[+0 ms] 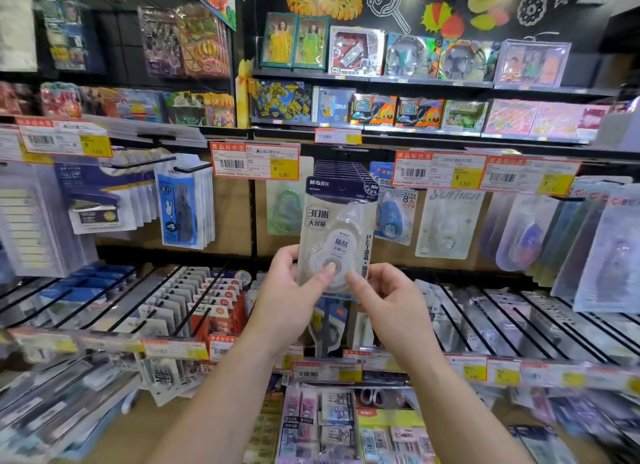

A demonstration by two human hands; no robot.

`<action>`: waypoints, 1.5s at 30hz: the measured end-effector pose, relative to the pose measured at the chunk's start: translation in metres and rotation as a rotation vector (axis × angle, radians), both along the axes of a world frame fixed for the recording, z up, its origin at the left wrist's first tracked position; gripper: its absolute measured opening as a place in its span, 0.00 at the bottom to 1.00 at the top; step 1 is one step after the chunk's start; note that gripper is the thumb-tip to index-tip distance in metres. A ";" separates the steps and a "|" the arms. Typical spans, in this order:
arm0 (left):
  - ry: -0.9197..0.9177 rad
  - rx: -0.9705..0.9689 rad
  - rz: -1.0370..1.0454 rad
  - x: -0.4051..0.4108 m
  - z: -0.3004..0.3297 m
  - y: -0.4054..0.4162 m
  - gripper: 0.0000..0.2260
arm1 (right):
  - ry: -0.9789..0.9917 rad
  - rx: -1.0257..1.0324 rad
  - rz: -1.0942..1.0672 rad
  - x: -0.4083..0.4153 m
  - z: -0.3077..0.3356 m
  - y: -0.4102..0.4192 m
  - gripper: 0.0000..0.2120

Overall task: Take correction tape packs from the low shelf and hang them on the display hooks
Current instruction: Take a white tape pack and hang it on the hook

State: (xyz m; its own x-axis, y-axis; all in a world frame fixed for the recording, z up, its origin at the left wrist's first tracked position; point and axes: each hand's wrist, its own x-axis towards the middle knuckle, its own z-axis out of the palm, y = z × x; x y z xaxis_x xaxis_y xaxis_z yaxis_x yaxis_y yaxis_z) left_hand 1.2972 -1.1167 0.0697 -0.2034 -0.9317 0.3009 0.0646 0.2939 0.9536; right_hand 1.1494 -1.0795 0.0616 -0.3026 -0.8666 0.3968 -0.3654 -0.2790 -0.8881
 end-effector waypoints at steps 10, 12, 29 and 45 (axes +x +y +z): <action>-0.028 -0.002 0.040 -0.005 0.006 0.003 0.14 | 0.008 -0.024 -0.013 -0.004 0.001 -0.004 0.11; -0.033 0.006 0.042 -0.006 0.006 0.003 0.15 | 0.004 -0.026 -0.009 -0.005 0.000 -0.005 0.10; -0.174 -0.018 0.165 -0.010 0.000 -0.004 0.14 | 0.118 -0.018 -0.068 -0.014 -0.006 -0.013 0.10; -0.643 -0.088 0.405 -0.008 -0.011 -0.027 0.18 | 0.402 0.082 -0.219 -0.022 -0.007 -0.031 0.16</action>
